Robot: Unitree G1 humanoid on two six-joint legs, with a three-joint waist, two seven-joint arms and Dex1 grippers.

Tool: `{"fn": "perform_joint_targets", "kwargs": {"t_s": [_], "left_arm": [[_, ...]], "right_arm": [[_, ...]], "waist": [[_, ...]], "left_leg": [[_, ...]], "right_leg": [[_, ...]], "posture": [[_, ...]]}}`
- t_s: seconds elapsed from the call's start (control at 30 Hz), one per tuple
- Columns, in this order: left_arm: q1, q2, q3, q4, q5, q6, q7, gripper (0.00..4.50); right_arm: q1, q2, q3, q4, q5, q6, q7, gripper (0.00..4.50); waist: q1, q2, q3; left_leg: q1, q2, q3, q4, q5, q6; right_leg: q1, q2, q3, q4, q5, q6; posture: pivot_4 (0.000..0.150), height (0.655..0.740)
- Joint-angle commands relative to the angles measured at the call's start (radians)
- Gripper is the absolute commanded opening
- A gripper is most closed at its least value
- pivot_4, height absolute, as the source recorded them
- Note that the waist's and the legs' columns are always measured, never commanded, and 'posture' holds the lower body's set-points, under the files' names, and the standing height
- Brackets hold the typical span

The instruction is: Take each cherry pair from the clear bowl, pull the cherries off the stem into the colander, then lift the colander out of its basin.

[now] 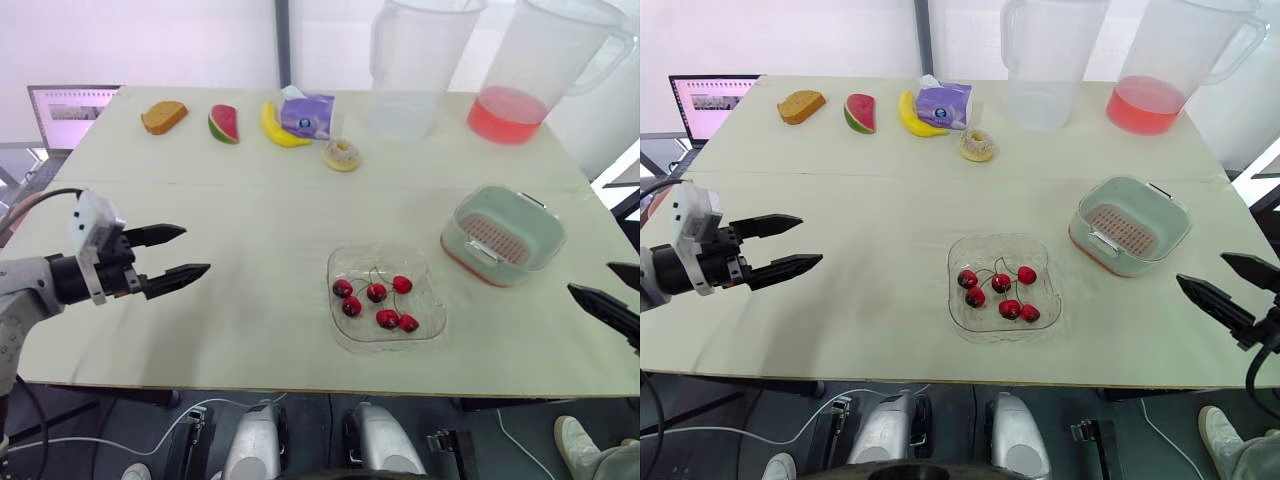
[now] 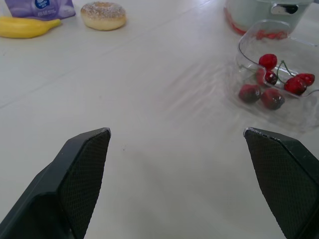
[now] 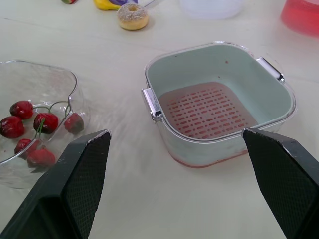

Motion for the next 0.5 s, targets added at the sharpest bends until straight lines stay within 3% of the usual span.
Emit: {"fn": "perform_joint_targets", "kwargs": {"t_s": [0.03, 0.5], "left_arm": [[-0.018, 0.021, 0.005, -0.007, 0.004, -0.024, -0.011, 4.5], [-0.012, 0.014, 0.018, 0.009, 0.014, -0.038, -0.015, 4.5]], "right_arm": [[0.002, 0.001, -0.026, -0.02, 0.005, -0.005, 0.002, 4.45], [0.001, 0.003, -0.019, -0.021, 0.001, -0.005, -0.002, 4.45]], "waist": [[0.0, 0.0, 0.0], [0.0, 0.0, 0.0]], "left_leg": [[0.0, 0.0, 0.0, 0.0, 0.0, 0.0], [0.001, 0.0, 0.0, -0.001, 0.0, 0.0]], "right_leg": [[0.0, 0.0, 0.0, 0.0, 0.0, 0.0], [0.0, 0.0, 0.0, 0.0, 0.0, 0.0]], "posture": [[0.15, 0.74], [0.15, 0.74]]}}
